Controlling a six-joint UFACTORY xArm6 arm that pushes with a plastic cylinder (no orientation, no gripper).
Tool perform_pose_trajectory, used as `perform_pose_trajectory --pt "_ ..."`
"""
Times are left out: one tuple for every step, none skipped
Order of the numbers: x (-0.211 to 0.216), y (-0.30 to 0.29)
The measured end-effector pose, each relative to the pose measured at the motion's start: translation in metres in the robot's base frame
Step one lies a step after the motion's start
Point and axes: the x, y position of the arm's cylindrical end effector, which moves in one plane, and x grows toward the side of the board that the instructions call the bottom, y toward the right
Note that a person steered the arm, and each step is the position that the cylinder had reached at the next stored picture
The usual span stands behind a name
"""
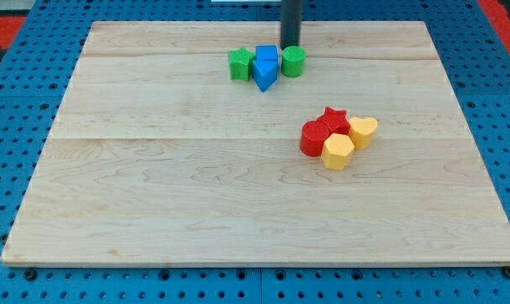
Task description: Push the yellow hexagon close to the red star
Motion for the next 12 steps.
perform_pose_trajectory --pt "-0.005 0.002" --pt "-0.009 0.001" --pt "-0.009 0.001" --pt "-0.009 0.001" --pt "-0.005 0.036" --pt "0.048 0.102" --pt "0.106 0.127" --pt "0.159 0.125" --pt "0.201 0.118" --pt "0.207 0.101" --pt "0.232 0.094" --pt "0.265 0.084"
